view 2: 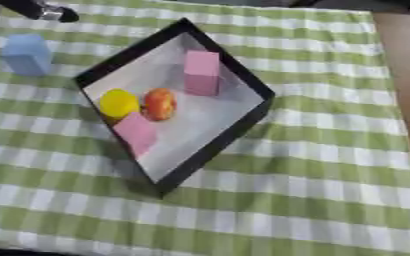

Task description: Pick up objects on the table and place them in the box.

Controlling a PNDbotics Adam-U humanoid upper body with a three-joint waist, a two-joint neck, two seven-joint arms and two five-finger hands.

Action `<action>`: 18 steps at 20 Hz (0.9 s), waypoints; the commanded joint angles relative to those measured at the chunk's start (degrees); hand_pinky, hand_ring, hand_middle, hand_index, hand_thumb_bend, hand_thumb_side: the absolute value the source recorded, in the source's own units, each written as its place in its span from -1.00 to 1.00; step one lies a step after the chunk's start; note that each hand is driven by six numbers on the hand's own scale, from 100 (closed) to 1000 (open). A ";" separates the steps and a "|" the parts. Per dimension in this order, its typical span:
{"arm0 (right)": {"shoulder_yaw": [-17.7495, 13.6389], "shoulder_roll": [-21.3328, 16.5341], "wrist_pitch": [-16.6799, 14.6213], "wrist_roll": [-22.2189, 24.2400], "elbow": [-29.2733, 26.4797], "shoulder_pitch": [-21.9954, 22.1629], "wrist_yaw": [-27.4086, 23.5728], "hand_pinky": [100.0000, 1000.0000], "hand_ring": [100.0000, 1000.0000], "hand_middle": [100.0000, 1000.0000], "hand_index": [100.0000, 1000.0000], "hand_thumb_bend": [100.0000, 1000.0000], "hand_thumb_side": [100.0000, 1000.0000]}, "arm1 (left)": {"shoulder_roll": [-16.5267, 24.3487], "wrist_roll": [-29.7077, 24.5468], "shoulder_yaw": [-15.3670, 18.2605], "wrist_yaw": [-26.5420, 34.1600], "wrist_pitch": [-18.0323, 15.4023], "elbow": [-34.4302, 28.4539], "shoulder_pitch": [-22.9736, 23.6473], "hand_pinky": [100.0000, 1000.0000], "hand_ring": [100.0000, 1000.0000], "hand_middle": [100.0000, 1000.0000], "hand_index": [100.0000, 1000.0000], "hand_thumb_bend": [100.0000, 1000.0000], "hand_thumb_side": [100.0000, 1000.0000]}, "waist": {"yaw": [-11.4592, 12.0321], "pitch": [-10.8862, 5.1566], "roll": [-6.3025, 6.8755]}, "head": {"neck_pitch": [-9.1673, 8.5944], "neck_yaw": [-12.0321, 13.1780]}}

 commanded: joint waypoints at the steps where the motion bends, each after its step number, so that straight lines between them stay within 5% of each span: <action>1: -0.91 -1.75 -0.03 -0.23 -0.98 -0.66 -0.52 0.58 0.26 0.29 0.52 -0.08 -0.61 | 2.28 -1.66 2.01 -2.10 -2.04 2.47 -0.76 0.77 0.69 0.59 0.73 0.26 -0.73 | -0.14 -1.42 -0.05 | -0.56 -0.24; 18: -0.74 -1.59 0.17 -0.46 -0.98 -0.71 -0.82 0.58 0.24 0.28 0.52 -0.11 -0.60 | 3.75 -11.10 6.78 -5.57 -7.28 9.88 0.07 0.89 0.77 0.56 0.67 0.17 -1.00 | -1.25 -0.10 -0.48 | -2.73 0.27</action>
